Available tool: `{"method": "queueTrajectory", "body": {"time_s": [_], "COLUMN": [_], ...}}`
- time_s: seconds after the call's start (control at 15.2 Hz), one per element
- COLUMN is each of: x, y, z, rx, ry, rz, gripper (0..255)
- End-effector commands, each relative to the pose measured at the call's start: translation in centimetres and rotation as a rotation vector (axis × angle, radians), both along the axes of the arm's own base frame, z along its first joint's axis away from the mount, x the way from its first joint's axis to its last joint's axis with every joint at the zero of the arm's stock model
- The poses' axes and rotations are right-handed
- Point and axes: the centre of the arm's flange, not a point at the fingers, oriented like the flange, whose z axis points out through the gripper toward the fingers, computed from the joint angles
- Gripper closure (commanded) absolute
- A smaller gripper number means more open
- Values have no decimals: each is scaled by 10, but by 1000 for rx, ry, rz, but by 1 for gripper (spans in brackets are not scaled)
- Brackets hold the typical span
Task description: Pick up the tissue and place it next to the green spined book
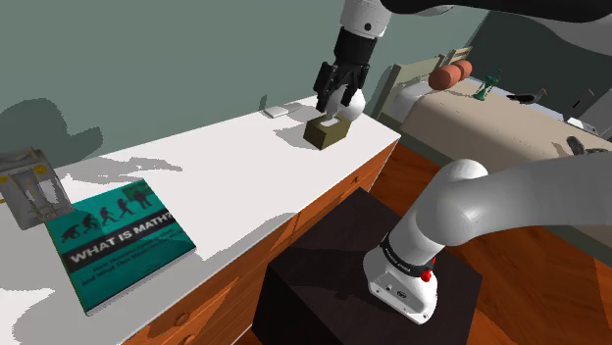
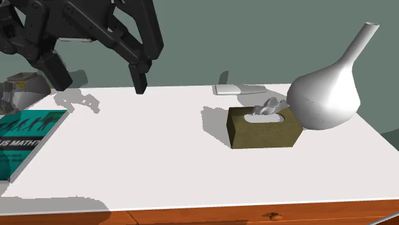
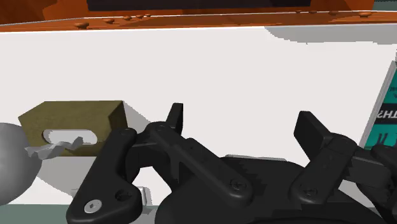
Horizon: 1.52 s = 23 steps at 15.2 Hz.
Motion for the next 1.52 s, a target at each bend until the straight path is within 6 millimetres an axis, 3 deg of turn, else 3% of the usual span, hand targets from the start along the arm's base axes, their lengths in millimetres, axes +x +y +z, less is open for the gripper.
{"method": "queueTrajectory", "body": {"time_s": [0.0, 0.73, 1.45], "x": [0, 47, 73], "y": [0, -134, -268], "z": [0, -56, -125], "rx": [0, 122, 244], "ry": [0, -110, -220], "rz": [0, -205, -409], "gripper": [0, 0, 0]}}
